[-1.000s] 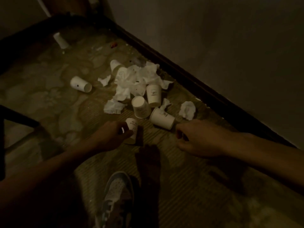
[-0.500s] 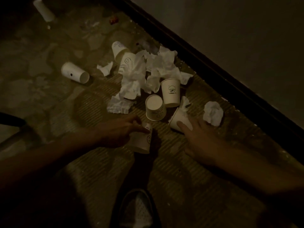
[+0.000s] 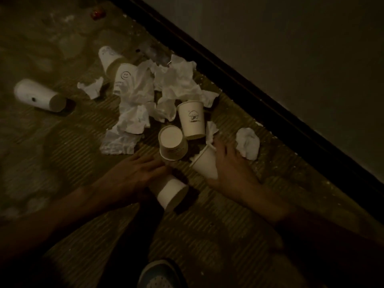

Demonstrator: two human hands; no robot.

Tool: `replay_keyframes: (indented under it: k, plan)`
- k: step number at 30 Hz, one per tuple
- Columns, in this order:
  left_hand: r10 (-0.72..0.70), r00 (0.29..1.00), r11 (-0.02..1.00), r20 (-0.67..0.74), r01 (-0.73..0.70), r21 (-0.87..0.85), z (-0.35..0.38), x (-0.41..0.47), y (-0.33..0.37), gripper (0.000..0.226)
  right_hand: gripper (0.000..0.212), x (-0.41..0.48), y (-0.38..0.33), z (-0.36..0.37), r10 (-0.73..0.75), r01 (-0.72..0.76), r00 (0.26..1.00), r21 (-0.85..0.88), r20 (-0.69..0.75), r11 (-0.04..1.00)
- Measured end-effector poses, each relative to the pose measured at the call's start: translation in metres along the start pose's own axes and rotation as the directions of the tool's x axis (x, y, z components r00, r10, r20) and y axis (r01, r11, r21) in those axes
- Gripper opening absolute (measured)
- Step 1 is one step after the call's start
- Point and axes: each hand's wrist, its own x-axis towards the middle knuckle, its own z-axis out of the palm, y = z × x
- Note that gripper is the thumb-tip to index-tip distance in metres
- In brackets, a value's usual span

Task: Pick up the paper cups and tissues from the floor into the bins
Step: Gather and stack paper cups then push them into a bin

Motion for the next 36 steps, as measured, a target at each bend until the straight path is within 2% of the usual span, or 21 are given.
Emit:
replay_keyframes:
  k: [3, 6, 9, 12, 14, 15, 17, 18, 19, 21, 24, 29, 31, 33, 34, 36]
  plan:
    - [-0.105, 0.994, 0.983, -0.031, 0.099, -0.156, 0.0, -0.01, 0.005, 0.076, 0.092, -0.005, 0.011, 0.004, -0.01, -0.01, 0.994, 0.185, 0.108, 0.983]
    - [-0.209, 0.978, 0.96, 0.02, 0.209, -0.186, 0.001, -0.021, 0.012, 0.073, 0.095, -0.018, 0.025, 0.017, 0.061, -0.114, 0.986, 0.349, 0.158, 0.93]
    - [-0.37, 0.92, 0.889, 0.13, 0.392, -0.236, 0.007, -0.032, 0.018, 0.08, 0.083, -0.028, 0.043, 0.033, 0.11, -0.254, 0.96, 0.634, 0.258, 0.73]
    - [-0.49, 0.826, 0.672, 0.279, 0.561, -0.484, 0.008, -0.035, 0.022, 0.093, 0.079, -0.033, 0.059, 0.038, 0.117, -0.331, 0.939, 0.748, 0.325, 0.575]
    - [-0.532, 0.798, 0.464, 0.285, 0.556, -0.69, 0.008, -0.034, 0.031, 0.081, 0.074, -0.03, 0.059, 0.035, 0.123, -0.339, 0.939, 0.796, 0.322, 0.501]
    - [-0.564, 0.773, 0.346, 0.29, 0.54, -0.767, 0.008, -0.032, 0.038, 0.074, 0.075, -0.028, 0.059, 0.034, 0.131, -0.328, 0.944, 0.804, 0.304, 0.495]
    - [-0.609, 0.732, 0.154, 0.305, 0.487, -0.86, 0.008, -0.026, 0.05, 0.07, 0.087, -0.027, 0.057, 0.033, 0.151, -0.273, 0.962, 0.789, 0.228, 0.55]
    - [-0.624, 0.72, 0.099, 0.306, 0.46, -0.882, 0.008, -0.021, 0.054, 0.069, 0.095, -0.028, 0.055, 0.03, 0.15, -0.232, 0.973, 0.78, 0.178, 0.582]
    - [-0.633, 0.714, 0.068, 0.299, 0.436, -0.897, 0.008, -0.017, 0.057, 0.069, 0.099, -0.029, 0.052, 0.028, 0.13, -0.186, 0.982, 0.766, 0.134, 0.616]
    - [-0.645, 0.71, 0.042, 0.284, 0.404, -0.914, 0.007, -0.01, 0.061, 0.07, 0.093, -0.032, 0.047, 0.023, 0.034, -0.076, 0.997, 0.691, 0.074, 0.719]
    - [-0.649, 0.69, -0.117, 0.32, 0.326, -0.938, 0.004, 0.001, 0.065, 0.072, 0.078, -0.037, 0.041, 0.018, -0.098, 0.024, 0.989, 0.541, 0.109, 0.84]
    - [-0.629, 0.696, -0.265, 0.347, 0.227, -0.937, 0.007, 0.015, 0.07, 0.061, 0.069, -0.036, 0.038, 0.008, -0.12, 0.006, 0.971, 0.485, 0.206, 0.874]
    - [-0.636, 0.7, -0.232, 0.326, 0.229, -0.945, 0.01, 0.016, 0.073, 0.06, 0.073, -0.034, 0.036, 0.005, -0.113, -0.002, 0.958, 0.4, 0.265, 0.917]
    - [-0.63, 0.713, -0.149, 0.308, 0.278, -0.949, 0.014, 0.013, 0.077, 0.063, 0.087, -0.032, 0.035, 0.0, -0.082, -0.043, 0.936, 0.342, 0.343, 0.939]
    - [-0.628, 0.715, -0.119, 0.308, 0.303, -0.946, 0.016, 0.01, 0.077, 0.064, 0.09, -0.03, 0.033, -0.002, -0.061, -0.083, 0.927, 0.359, 0.371, 0.93]
    - [-0.643, 0.697, -0.114, 0.318, 0.324, -0.939, 0.021, 0.003, 0.077, 0.062, 0.081, -0.026, 0.027, -0.008, -0.002, -0.22, 0.909, 0.484, 0.416, 0.847]
